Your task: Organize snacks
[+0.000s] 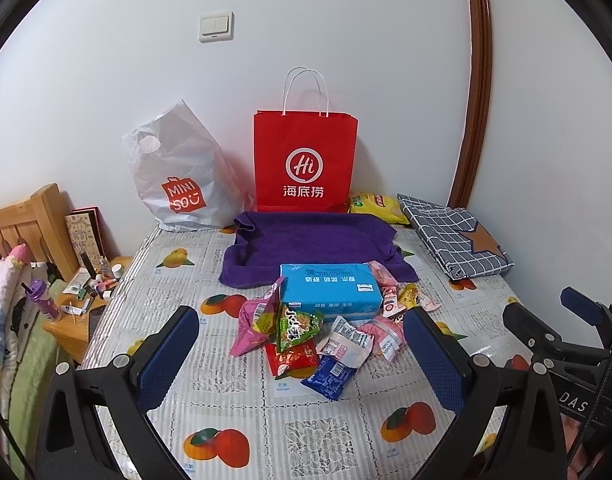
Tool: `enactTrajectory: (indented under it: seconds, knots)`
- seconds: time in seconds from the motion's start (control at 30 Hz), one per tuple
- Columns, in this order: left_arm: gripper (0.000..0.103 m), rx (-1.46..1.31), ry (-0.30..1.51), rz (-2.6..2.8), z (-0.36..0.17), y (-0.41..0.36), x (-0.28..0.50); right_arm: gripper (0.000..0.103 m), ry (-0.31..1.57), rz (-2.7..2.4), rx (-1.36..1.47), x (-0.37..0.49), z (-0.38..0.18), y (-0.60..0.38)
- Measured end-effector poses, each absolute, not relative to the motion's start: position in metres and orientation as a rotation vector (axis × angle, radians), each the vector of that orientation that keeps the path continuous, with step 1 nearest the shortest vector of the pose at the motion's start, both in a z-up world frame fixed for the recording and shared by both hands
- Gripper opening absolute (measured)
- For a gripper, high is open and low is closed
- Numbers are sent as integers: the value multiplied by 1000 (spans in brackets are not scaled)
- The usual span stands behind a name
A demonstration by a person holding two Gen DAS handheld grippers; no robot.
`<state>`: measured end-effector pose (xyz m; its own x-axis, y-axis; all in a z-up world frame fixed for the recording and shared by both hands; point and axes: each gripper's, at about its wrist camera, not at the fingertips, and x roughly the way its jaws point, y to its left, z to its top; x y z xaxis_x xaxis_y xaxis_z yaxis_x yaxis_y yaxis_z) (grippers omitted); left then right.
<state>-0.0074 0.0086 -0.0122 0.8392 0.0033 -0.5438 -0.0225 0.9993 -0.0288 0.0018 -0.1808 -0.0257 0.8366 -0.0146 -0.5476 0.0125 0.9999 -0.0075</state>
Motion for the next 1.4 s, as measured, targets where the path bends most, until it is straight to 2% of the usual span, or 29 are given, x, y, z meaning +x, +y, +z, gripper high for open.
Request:
enactTrajectory:
  seconds: [0.9, 1.2, 1.4]
  knots:
    - [103, -18, 611, 18, -19, 12, 1, 101, 584, -12, 4, 7, -30, -184]
    - [103, -30, 570, 8, -30, 19, 10, 101, 615, -7, -2, 26, -46, -187]
    - [103, -7, 619, 11, -46, 21, 31, 101, 646, -40, -43, 43, -65, -185]
